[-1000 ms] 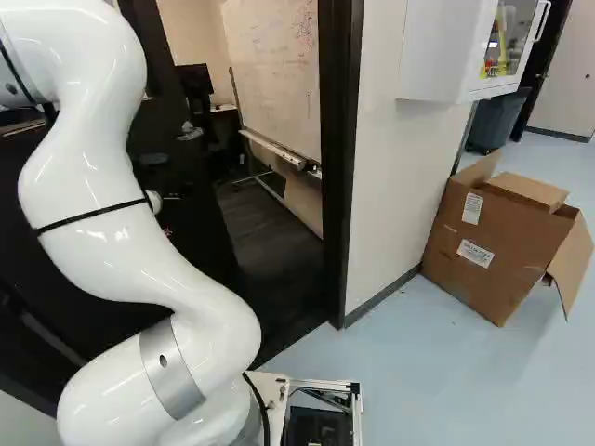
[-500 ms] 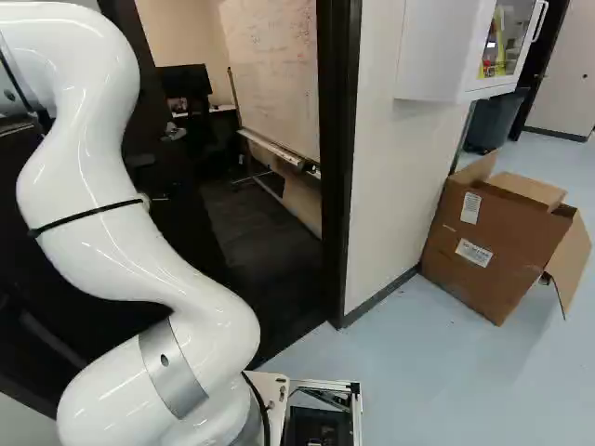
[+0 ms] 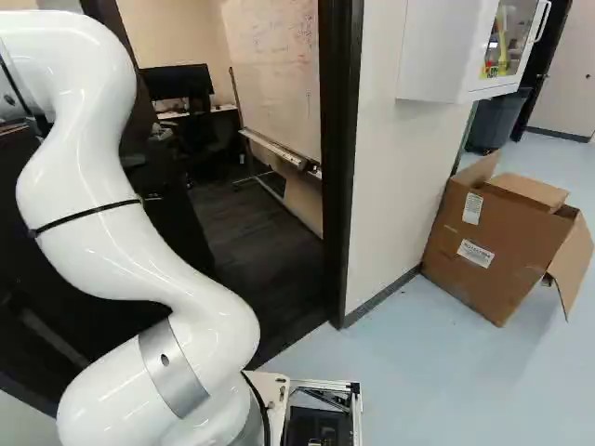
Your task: Open the door and move inside
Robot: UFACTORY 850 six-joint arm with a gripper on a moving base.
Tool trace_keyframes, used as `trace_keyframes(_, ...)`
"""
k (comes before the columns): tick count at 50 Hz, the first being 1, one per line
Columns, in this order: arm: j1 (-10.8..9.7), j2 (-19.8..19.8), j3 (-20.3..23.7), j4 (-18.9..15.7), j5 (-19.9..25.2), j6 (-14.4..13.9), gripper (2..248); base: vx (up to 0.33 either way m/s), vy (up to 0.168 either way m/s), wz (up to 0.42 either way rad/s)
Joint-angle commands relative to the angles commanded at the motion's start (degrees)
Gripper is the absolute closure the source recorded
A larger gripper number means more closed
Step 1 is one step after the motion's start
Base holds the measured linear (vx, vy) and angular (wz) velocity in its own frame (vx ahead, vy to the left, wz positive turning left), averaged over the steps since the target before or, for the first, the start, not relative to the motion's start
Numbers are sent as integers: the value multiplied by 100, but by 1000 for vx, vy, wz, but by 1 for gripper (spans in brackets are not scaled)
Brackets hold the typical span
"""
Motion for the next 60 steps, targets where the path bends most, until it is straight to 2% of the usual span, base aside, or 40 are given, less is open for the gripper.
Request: trace_keyframes(60,74,-142,-185,-1562,0,0,3,0,-3,-14)
